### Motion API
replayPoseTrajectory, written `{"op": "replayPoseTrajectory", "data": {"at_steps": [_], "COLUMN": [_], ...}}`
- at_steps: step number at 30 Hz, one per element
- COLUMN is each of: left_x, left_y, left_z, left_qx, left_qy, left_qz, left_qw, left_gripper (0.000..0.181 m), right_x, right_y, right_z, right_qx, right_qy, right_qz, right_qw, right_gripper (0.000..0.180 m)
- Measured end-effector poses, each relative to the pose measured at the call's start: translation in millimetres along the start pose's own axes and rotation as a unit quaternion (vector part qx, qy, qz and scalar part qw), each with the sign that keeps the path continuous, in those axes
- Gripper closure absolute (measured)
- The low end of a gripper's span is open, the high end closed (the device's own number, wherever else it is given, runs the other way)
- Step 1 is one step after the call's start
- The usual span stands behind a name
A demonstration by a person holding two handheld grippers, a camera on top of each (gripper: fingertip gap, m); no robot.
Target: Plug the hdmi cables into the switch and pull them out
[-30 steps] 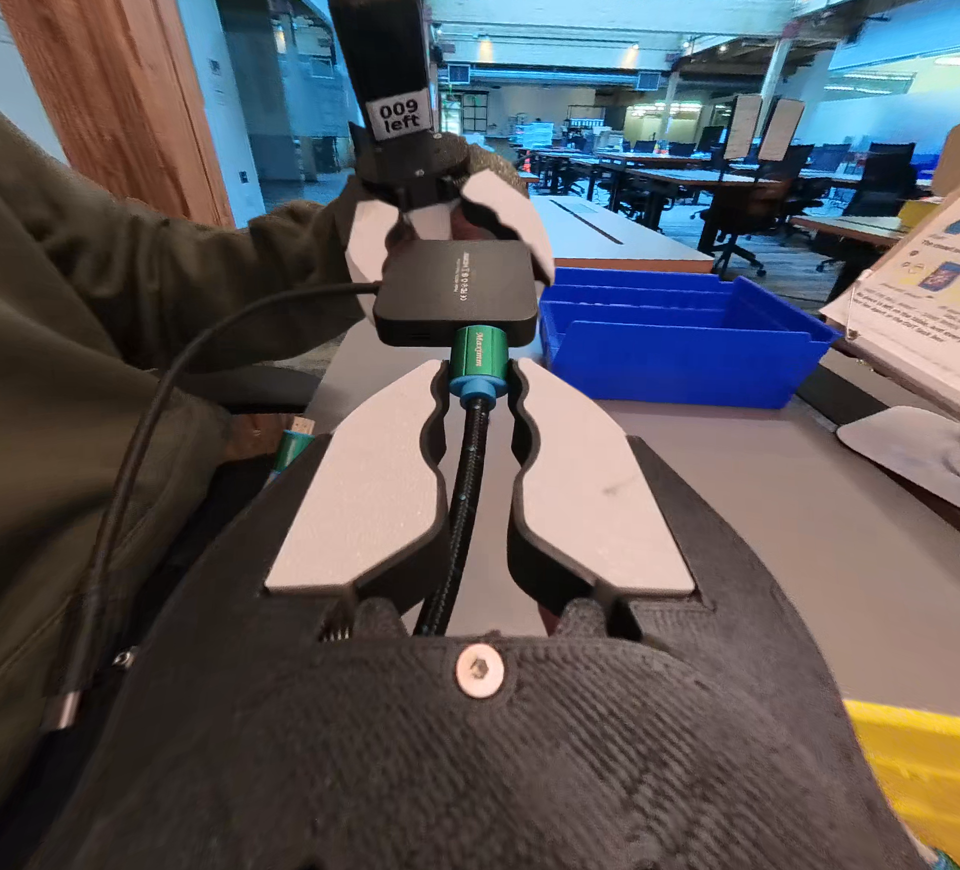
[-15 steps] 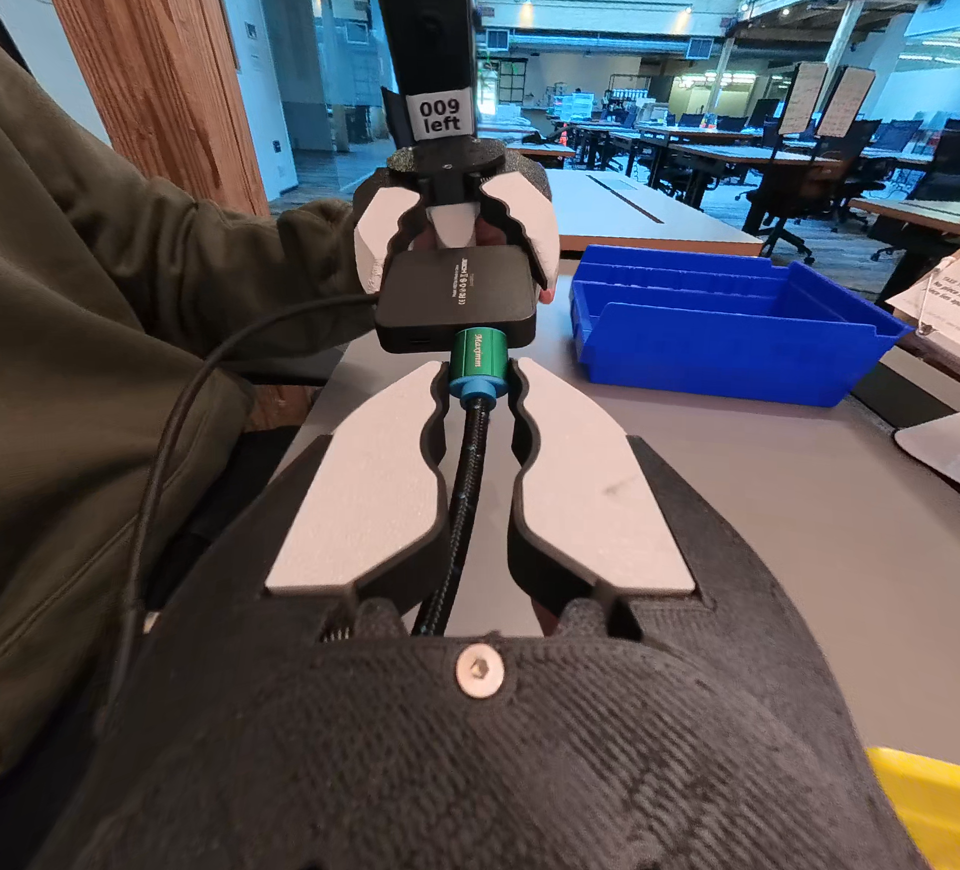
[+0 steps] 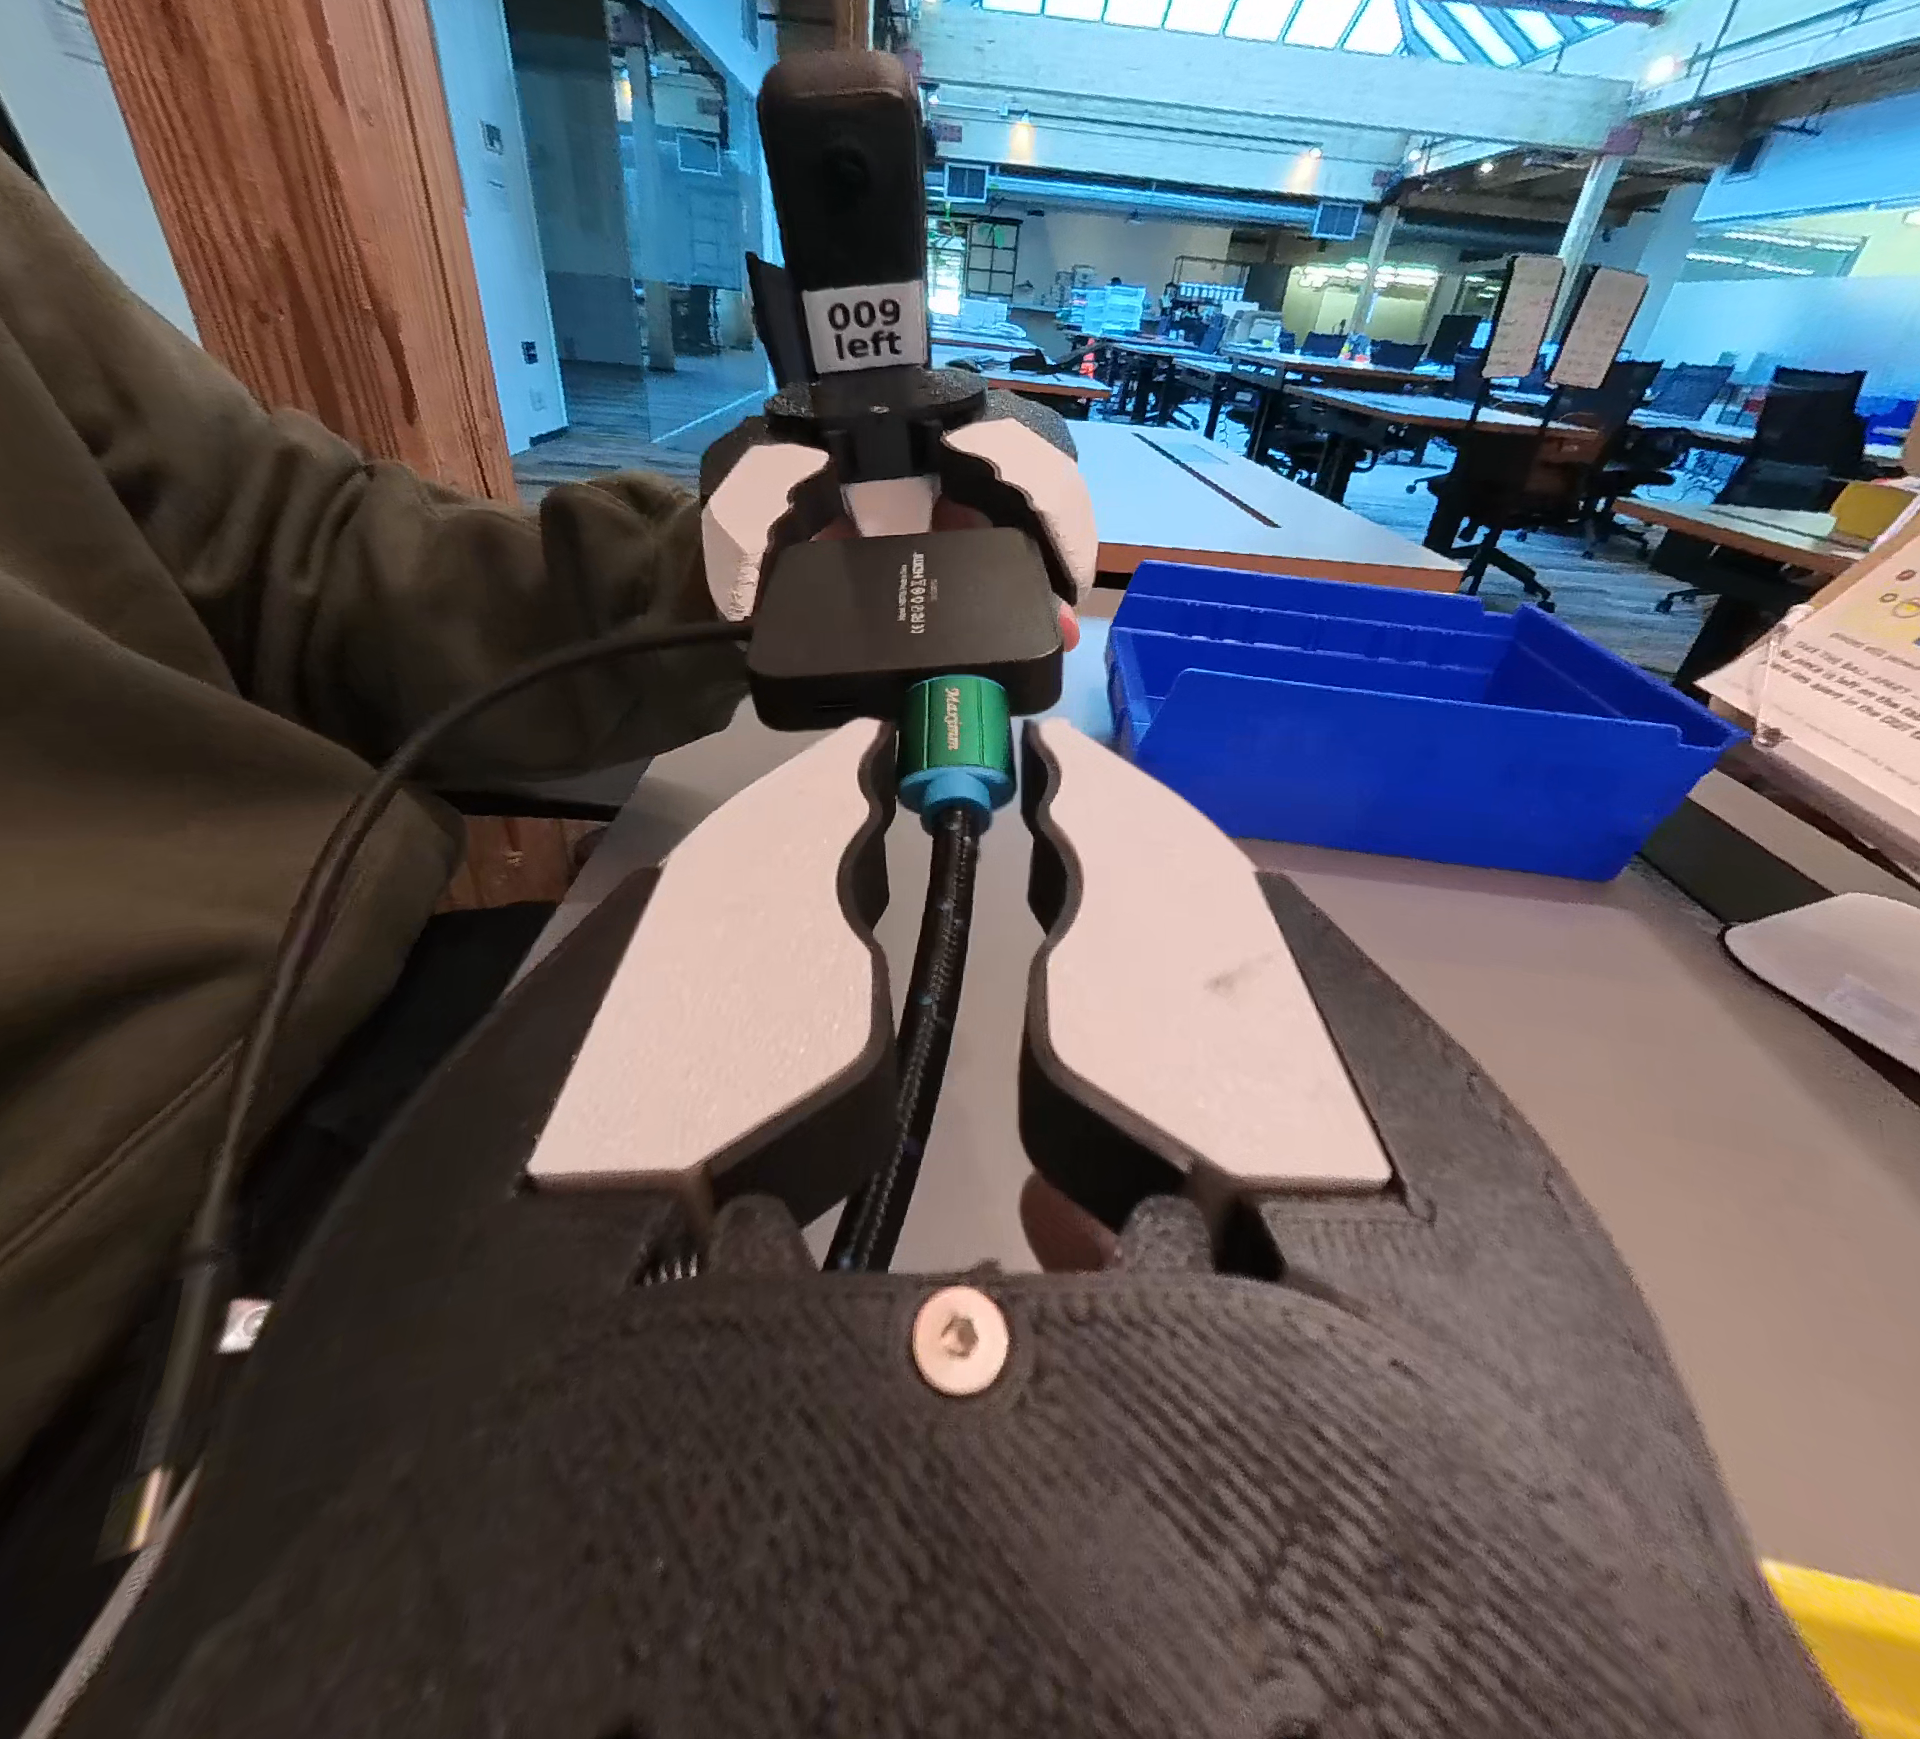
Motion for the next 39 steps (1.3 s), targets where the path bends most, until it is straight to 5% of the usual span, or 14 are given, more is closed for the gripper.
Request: {"op": "replayPoseTrajectory", "data": {"at_steps": [9,12,16,18,19,39], "left_x": [-1.5,-4.0,-3.4,0.2,1.3,-3.8], "left_y": [3.8,1.3,3.1,8.0,9.7,5.0], "left_z": [-7.3,-7.8,-0.5,0.9,1.2,2.0], "left_qx": [-0.019,-0.018,-0.044,-0.052,-0.053,-0.041], "left_qy": [-0.001,-0.01,-0.009,-0.006,-0.004,-0.025], "left_qz": [-0.003,0.005,0.011,0.021,0.023,-0.005], "left_qw": [1.0,1.0,0.999,0.998,0.998,0.999], "left_gripper": [0.112,0.112,0.112,0.112,0.112,0.112], "right_x": [-0.1,-3.4,-0.9,-3.5,-4.7,3.6], "right_y": [-8.1,-9.6,-1.3,4.6,7.0,-11.5], "right_z": [-0.9,0.4,5.2,4.1,3.8,-2.6], "right_qx": [-0.014,-0.03,-0.027,-0.017,-0.018,0.012], "right_qy": [-0.051,-0.072,-0.036,-0.038,-0.04,-0.001], "right_qz": [0.02,0.014,0.001,-0.022,-0.029,0.014], "right_qw": [0.998,0.997,0.999,0.999,0.999,1.0], "right_gripper": [0.158,0.179,0.179,0.141,0.139,0.159]}}
Point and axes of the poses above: each gripper's, where its closed fingertips meet, y back along the fingers, z out of its top, x = y × z across the jaws, the point moved 8 cm from there along y, back along the fingers, and after that the axes turned 1 degree about x, right-handed, at the moved point
